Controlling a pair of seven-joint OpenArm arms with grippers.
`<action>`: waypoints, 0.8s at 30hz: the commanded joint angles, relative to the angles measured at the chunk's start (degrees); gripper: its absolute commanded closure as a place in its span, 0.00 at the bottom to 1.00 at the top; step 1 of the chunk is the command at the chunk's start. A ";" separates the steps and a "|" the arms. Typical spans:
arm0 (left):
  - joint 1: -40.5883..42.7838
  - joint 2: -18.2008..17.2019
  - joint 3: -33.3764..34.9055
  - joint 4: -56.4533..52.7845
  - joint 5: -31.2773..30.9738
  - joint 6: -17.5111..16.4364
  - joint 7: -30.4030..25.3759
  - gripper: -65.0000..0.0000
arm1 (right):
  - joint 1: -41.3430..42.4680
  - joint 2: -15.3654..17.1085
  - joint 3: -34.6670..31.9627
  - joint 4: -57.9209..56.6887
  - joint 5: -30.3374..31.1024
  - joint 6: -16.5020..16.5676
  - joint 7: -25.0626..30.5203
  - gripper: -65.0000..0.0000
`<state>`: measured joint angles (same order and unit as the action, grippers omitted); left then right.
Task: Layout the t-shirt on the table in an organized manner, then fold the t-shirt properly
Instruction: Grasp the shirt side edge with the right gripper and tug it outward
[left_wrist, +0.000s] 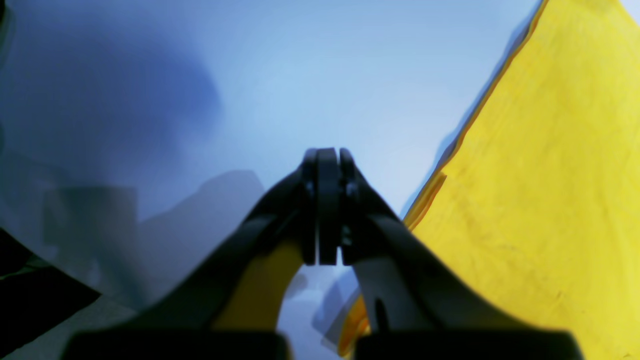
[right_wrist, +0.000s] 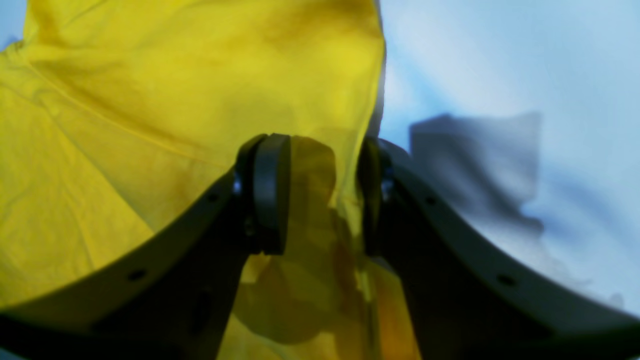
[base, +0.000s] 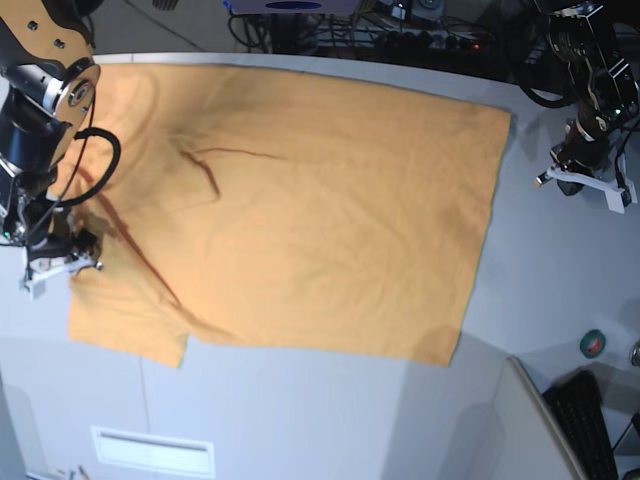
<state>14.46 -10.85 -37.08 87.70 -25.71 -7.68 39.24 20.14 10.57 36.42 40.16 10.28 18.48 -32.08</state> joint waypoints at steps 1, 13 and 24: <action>-0.26 -0.97 -0.24 0.87 -0.35 -0.19 -1.13 1.00 | 1.18 0.90 0.28 0.59 -0.04 0.03 -0.23 0.69; -0.26 -0.97 -0.24 0.87 -0.26 -0.19 -1.13 1.00 | 1.97 0.90 3.97 0.59 -0.22 0.03 -0.50 0.70; -0.44 -1.15 -0.15 0.87 -0.18 -0.19 -1.05 1.00 | 1.97 0.90 4.06 0.59 -0.13 0.03 -0.41 1.00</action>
<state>14.41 -10.94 -37.01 87.70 -25.71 -7.68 39.27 20.60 10.46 40.45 40.03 9.82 18.46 -33.08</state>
